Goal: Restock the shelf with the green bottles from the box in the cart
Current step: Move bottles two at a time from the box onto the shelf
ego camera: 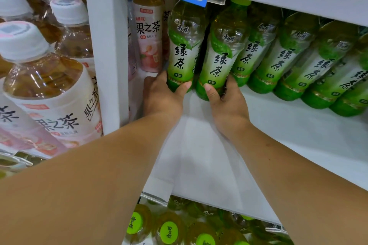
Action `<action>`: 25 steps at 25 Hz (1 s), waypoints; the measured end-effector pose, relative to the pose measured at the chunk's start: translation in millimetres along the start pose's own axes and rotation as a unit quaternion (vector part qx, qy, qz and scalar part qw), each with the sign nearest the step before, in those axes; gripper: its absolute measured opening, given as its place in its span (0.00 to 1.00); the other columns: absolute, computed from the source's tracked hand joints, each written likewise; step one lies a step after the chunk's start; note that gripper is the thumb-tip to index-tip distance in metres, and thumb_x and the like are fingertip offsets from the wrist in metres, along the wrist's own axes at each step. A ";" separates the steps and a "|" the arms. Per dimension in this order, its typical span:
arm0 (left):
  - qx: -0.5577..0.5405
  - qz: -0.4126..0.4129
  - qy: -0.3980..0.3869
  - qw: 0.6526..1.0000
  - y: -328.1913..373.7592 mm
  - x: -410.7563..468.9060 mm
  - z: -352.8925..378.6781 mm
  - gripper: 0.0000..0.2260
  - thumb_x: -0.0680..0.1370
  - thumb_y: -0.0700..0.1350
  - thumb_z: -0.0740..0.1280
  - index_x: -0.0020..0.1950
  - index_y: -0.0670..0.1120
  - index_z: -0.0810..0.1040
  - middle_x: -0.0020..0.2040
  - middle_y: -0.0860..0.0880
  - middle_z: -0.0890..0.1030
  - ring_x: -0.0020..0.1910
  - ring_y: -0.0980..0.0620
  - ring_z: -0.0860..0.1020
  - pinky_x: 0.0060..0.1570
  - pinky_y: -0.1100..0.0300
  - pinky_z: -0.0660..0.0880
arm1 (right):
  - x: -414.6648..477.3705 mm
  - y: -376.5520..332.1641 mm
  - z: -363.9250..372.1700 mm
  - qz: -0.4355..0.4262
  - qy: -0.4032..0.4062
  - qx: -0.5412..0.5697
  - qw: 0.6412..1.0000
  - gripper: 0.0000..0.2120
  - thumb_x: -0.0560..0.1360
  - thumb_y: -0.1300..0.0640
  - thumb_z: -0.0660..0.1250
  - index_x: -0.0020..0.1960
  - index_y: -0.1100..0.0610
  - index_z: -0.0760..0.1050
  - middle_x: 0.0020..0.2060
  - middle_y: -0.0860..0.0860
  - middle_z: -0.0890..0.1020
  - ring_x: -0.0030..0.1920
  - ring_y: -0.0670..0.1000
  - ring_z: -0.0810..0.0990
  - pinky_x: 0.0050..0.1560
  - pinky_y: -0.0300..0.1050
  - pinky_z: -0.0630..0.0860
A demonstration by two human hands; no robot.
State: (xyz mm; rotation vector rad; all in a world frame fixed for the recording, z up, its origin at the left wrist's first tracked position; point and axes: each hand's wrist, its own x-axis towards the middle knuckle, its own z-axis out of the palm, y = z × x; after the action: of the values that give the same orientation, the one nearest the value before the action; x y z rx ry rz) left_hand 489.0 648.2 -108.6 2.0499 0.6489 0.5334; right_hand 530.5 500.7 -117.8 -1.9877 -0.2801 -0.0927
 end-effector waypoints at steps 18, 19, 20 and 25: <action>-0.014 -0.010 -0.019 1.000 4.0 -8.1 -9.0 0.16 0.74 0.53 0.69 0.58 0.47 0.78 0.55 0.46 0.81 0.51 0.45 0.79 0.49 0.55 0.76 | -6.1 -34.0 -8.6 0.114 -0.028 -0.110 0.987 0.23 0.81 0.41 0.60 0.71 0.52 0.70 0.63 0.50 0.79 0.62 0.52 0.76 0.54 0.41 0.68; -0.015 -0.026 -0.022 0.999 9.4 -10.2 -13.4 0.14 0.75 0.52 0.68 0.56 0.46 0.78 0.54 0.46 0.81 0.48 0.45 0.78 0.45 0.56 0.74 | -10.0 -37.5 -11.5 0.135 -0.024 -0.095 0.986 0.24 0.81 0.41 0.61 0.71 0.54 0.70 0.63 0.50 0.78 0.62 0.53 0.76 0.56 0.43 0.70; -0.015 -0.043 -0.027 0.999 14.1 -12.8 -18.2 0.13 0.76 0.52 0.67 0.54 0.45 0.77 0.52 0.46 0.81 0.45 0.47 0.75 0.41 0.58 0.69 | -15.4 -40.0 -14.8 0.159 -0.017 -0.070 0.985 0.25 0.80 0.41 0.62 0.72 0.54 0.69 0.63 0.49 0.78 0.61 0.52 0.76 0.56 0.43 0.70; -0.094 -0.096 -0.154 0.979 28.0 -46.6 -56.5 0.11 0.80 0.50 0.63 0.47 0.44 0.79 0.40 0.47 0.78 0.37 0.49 0.73 0.31 0.65 0.68 | -61.3 -53.7 -35.2 0.229 0.015 0.042 0.972 0.20 0.78 0.48 0.65 0.68 0.51 0.75 0.59 0.51 0.81 0.58 0.52 0.79 0.59 0.50 0.76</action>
State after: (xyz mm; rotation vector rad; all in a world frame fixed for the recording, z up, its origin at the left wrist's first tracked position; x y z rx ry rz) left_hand 426.5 641.4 -61.7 1.8188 0.5771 0.1518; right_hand 460.5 480.7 -67.1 -1.9164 0.1962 0.1812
